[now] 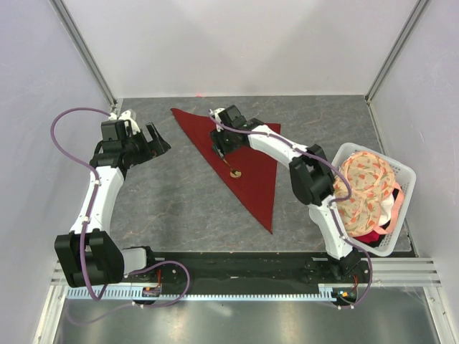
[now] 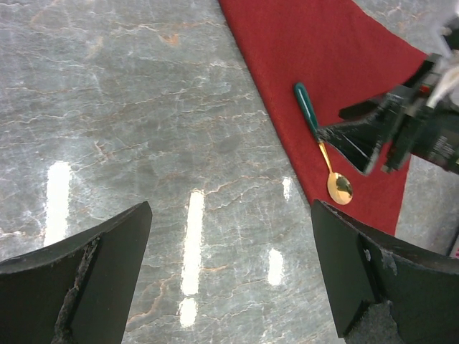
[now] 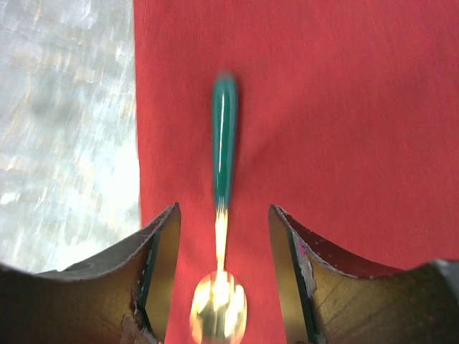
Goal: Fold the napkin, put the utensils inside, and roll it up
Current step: Place the utensil onto the napkin, then fold the napkin
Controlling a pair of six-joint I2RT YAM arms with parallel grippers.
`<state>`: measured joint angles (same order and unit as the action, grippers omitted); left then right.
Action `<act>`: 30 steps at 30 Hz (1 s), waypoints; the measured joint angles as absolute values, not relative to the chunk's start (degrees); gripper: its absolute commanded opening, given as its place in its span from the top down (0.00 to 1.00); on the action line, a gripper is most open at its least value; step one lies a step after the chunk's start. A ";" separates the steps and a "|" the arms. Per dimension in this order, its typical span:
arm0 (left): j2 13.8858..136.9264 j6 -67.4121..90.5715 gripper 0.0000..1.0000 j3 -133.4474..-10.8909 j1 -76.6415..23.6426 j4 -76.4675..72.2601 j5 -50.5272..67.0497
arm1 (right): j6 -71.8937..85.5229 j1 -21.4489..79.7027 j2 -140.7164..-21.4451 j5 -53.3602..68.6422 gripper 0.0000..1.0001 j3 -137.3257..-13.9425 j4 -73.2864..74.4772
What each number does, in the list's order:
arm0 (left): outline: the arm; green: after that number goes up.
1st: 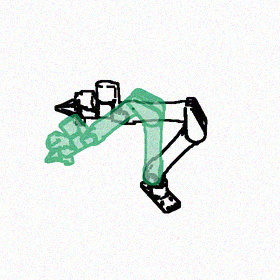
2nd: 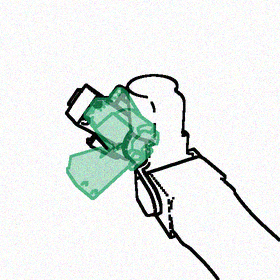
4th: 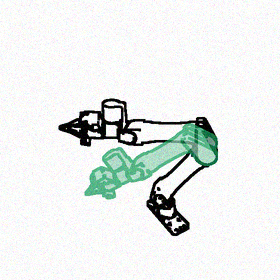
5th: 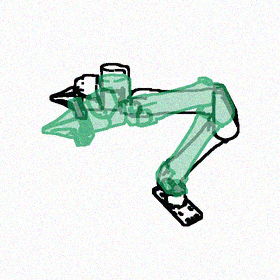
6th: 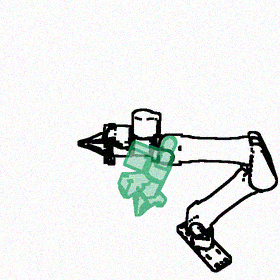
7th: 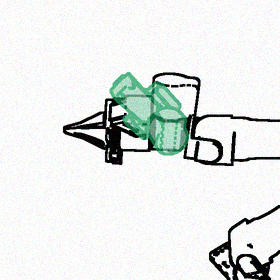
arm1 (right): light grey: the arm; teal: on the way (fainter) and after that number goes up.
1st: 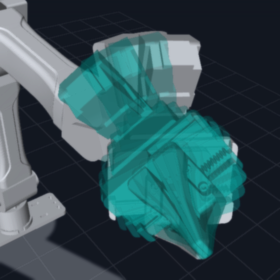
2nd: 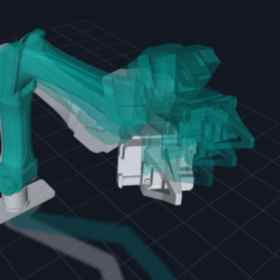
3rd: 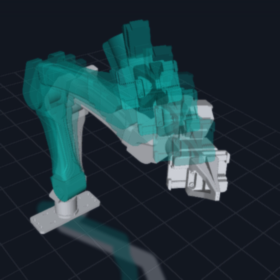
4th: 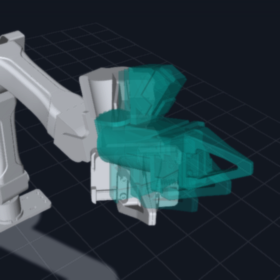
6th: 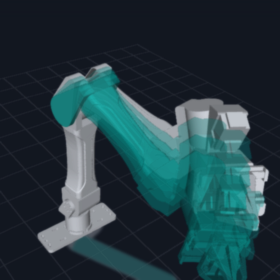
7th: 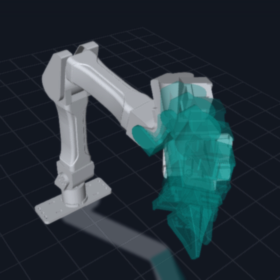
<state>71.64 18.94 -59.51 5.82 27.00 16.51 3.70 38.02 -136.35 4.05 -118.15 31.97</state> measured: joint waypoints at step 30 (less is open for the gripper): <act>71.61 18.98 0.02 -57.67 3.75 25.10 21.37 | 27.79 50.54 -81.49 1.69 0.55 -54.63 38.28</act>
